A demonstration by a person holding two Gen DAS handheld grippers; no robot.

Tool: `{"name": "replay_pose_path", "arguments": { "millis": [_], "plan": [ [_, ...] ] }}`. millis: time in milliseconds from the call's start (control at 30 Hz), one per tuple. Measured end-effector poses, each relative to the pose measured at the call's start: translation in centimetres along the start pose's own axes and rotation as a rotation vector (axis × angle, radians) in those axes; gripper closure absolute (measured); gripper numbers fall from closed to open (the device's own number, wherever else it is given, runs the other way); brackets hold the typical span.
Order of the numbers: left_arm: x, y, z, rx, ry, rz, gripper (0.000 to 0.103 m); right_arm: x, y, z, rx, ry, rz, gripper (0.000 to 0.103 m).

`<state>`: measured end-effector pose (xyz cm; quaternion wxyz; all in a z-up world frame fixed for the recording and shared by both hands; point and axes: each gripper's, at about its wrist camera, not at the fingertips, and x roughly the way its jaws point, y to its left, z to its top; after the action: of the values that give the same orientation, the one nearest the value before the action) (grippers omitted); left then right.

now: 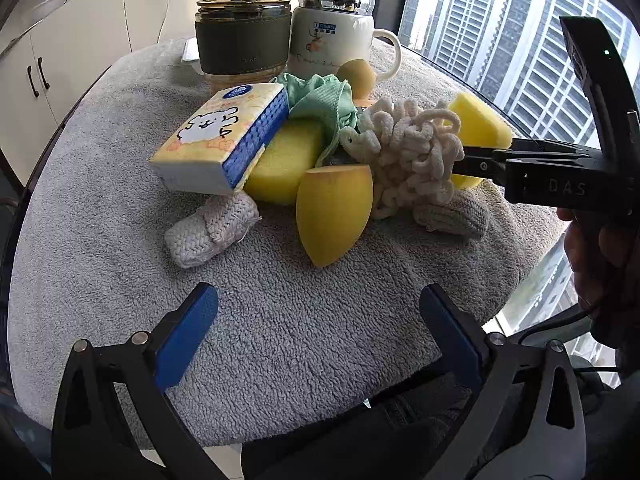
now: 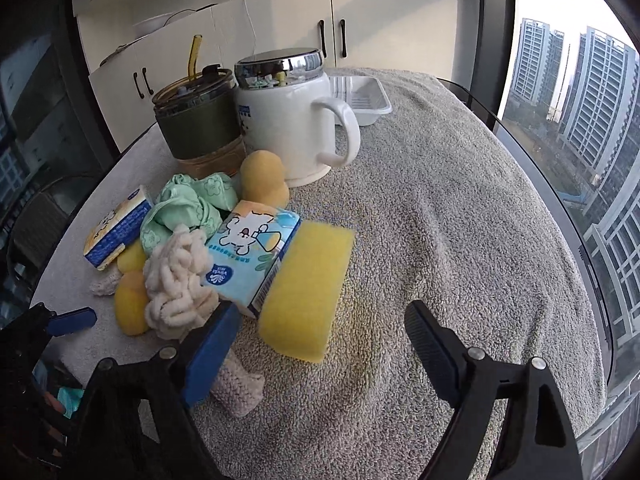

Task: Organize soft objects
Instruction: 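Grasp the yellow makeup sponge with the left tool while the right tool grasps the rectangular yellow sponge, then lift both sponges and carry them over the white tray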

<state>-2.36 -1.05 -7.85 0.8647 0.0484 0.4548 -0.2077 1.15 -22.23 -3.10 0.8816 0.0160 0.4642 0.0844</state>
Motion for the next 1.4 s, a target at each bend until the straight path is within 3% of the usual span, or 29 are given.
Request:
{"name": "replay_pose_path", "arguments": {
  "millis": [200,300,333,367,700,967,1267,1400],
  "plan": [
    [0.7,-0.1,1.5,-0.009,0.009,-0.025,0.011,0.8,-0.7,0.0,0.018,-0.003,0.05,0.038],
    [0.7,-0.7,1.8,0.008,0.015,-0.029,0.018,1.1,-1.2,0.4,0.022,-0.008,0.086,0.06],
    [0.7,-0.9,1.8,0.013,0.018,-0.028,0.022,1.1,-1.3,0.5,0.013,-0.018,0.092,0.076],
    [0.8,-1.3,2.0,0.018,0.02,-0.023,0.024,1.1,-1.3,0.5,0.008,-0.026,0.095,0.077],
    [1.7,-1.0,2.8,-0.003,0.027,0.003,0.03,0.6,-2.6,0.0,0.011,-0.074,0.139,0.078],
    [1.9,0.1,3.4,-0.055,0.021,-0.03,0.035,1.0,-2.6,0.0,-0.016,-0.064,0.127,0.078],
    [1.6,1.2,3.5,-0.06,0.01,0.0,0.065,1.3,-2.2,0.1,-0.031,-0.06,0.098,0.078],
    [1.2,0.8,3.3,-0.045,0.003,0.016,0.07,0.9,-2.3,-0.1,-0.025,-0.069,0.08,0.078]
  ]
}}
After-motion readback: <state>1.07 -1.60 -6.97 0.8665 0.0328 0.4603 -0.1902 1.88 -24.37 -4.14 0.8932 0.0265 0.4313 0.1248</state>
